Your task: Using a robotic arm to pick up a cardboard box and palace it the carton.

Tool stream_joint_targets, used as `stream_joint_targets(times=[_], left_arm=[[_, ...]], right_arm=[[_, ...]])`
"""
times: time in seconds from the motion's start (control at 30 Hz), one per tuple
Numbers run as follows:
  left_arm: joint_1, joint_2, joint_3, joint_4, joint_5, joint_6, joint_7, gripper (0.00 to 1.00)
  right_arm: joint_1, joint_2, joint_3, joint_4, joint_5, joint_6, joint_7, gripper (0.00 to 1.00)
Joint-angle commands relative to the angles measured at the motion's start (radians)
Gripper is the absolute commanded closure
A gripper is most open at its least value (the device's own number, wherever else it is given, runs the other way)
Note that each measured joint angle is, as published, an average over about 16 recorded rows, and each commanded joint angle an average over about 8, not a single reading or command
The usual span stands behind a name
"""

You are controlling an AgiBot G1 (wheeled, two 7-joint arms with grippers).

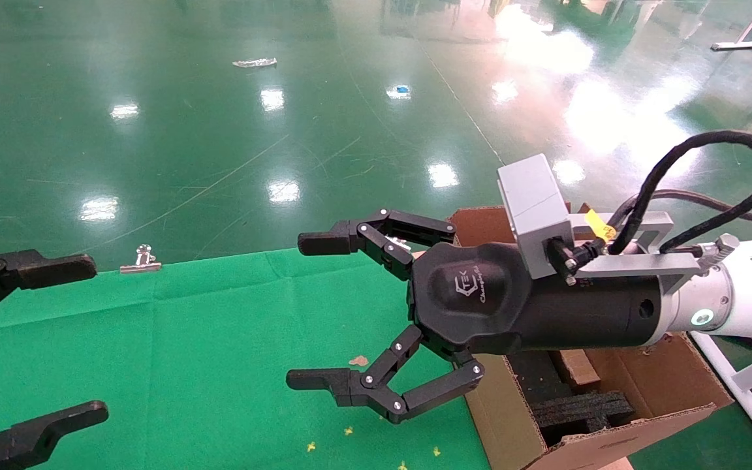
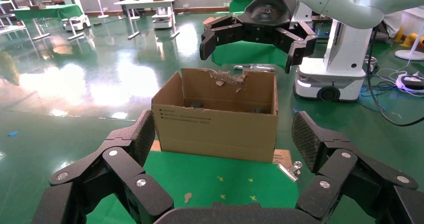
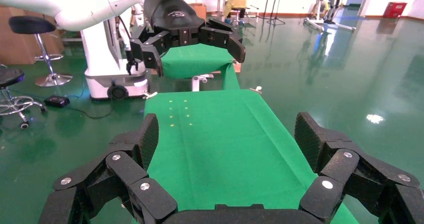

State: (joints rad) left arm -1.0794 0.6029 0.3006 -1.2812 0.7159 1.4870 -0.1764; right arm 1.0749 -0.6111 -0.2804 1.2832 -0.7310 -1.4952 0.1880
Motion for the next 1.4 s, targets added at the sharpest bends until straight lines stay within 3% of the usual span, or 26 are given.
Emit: stream_joint_targets(times=[0.03,1.4], left_arm=[[0.000,0.000,0.000,0.000,0.000,0.000,0.000,0.00],[0.000,0.000,0.000,0.000,0.000,0.000,0.000,0.00]], right_arm=[[0.000,0.000,0.000,0.000,0.000,0.000,0.000,0.00],[0.001,0.000,0.000,0.000,0.000,0.000,0.000,0.00]])
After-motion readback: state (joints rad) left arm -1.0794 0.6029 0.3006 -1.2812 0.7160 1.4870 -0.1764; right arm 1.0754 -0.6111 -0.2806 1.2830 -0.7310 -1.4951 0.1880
